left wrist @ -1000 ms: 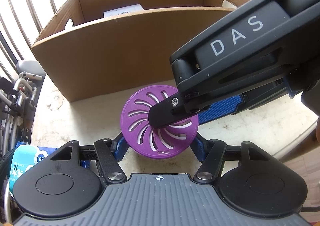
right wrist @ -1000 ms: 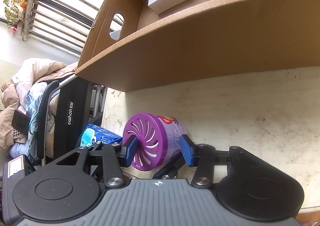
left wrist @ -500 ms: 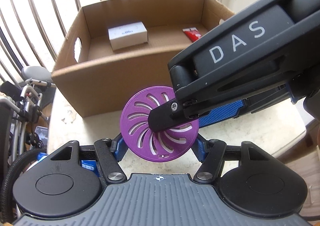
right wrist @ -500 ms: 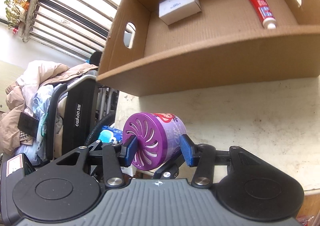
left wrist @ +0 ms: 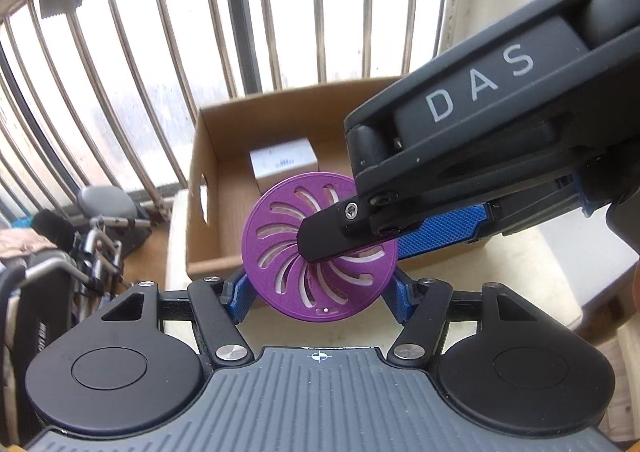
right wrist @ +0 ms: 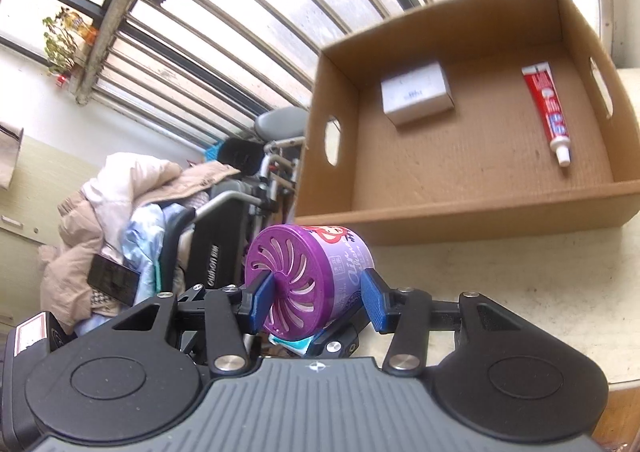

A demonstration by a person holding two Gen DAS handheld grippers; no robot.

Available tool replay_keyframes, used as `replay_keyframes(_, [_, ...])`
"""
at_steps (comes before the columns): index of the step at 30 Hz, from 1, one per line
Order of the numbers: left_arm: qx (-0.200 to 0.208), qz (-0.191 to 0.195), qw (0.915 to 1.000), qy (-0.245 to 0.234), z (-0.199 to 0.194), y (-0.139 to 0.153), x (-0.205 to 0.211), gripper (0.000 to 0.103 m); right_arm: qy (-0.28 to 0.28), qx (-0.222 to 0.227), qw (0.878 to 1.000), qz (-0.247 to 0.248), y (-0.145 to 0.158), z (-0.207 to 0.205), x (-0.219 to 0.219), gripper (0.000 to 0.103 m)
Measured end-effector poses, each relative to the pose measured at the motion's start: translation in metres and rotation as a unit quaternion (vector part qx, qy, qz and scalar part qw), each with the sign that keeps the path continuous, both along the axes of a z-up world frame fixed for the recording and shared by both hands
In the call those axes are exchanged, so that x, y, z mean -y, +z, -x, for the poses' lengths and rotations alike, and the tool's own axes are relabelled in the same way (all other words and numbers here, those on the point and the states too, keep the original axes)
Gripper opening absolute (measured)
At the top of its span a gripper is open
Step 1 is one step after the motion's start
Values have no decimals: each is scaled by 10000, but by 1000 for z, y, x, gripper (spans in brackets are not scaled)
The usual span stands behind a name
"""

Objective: Organize objects

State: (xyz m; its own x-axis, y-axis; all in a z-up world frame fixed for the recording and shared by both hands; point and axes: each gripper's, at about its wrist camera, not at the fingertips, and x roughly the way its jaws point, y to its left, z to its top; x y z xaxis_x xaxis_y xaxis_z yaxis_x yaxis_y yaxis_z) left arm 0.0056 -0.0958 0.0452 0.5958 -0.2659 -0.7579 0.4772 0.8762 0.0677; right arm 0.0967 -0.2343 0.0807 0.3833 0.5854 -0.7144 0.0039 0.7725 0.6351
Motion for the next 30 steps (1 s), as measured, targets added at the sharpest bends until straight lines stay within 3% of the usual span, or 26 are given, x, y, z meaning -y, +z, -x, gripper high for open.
replay_keyframes(10, [412, -22, 9990, -178, 15, 46, -3, 64, 33, 239, 9996, -121, 60, 14, 2, 52])
replay_keyframes(19, [363, -11, 9992, -184, 30, 52, -3, 64, -48, 43, 9996, -270, 67, 20, 0, 52])
replay_keyframes(30, [467, 27, 9986, -227, 36, 73, -2, 64, -53, 145, 9997, -206, 77, 14, -10, 52])
